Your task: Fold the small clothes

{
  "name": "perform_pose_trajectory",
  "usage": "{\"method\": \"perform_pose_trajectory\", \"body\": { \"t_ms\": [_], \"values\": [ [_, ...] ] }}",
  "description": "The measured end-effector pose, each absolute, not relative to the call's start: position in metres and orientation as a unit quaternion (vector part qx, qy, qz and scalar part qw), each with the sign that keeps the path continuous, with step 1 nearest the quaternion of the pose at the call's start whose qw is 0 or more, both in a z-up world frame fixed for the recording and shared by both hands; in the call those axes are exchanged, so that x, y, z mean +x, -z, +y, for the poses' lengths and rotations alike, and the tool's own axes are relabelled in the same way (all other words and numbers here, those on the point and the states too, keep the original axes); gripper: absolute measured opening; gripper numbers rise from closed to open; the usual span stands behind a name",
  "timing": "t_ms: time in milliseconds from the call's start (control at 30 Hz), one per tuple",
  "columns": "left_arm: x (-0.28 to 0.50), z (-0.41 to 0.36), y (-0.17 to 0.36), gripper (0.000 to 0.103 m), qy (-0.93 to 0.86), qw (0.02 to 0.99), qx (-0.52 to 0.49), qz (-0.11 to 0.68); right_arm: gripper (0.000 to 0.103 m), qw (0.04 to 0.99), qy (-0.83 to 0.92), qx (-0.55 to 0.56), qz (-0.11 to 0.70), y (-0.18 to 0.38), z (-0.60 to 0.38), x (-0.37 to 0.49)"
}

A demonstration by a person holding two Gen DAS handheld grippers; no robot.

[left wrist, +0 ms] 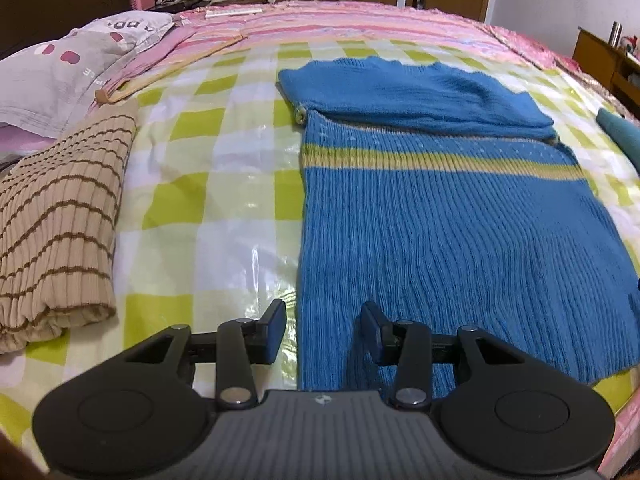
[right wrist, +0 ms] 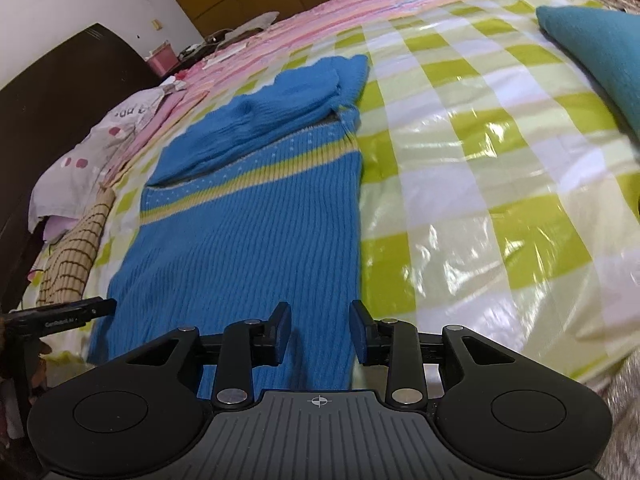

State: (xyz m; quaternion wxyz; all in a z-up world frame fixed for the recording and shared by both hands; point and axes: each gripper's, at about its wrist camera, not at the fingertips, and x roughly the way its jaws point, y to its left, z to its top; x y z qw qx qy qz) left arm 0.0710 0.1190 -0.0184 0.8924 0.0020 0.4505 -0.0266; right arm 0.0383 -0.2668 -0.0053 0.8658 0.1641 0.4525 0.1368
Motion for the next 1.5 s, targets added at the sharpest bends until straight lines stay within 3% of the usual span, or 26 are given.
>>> {"method": "perform_pose_trajectory", "body": {
  "t_ms": [1367, 1433, 1500],
  "values": [
    [0.067, 0.122, 0.019, 0.046, 0.085, 0.868, -0.028, 0.489, 0.035, 0.832, -0.202, 0.206, 0.473, 0.017, -0.272, 0.031],
    [0.067, 0.124, 0.019, 0.045, 0.085, 0.867, -0.033, 0.489, 0.035, 0.830, -0.205, 0.216, 0.471, 0.020, -0.272, 0.033],
    [0.067, 0.126, 0.019, 0.038, 0.084, 0.868, -0.040, 0.487, 0.035, 0.827, -0.208, 0.228, 0.470, 0.022, -0.273, 0.035]
  ]
}}
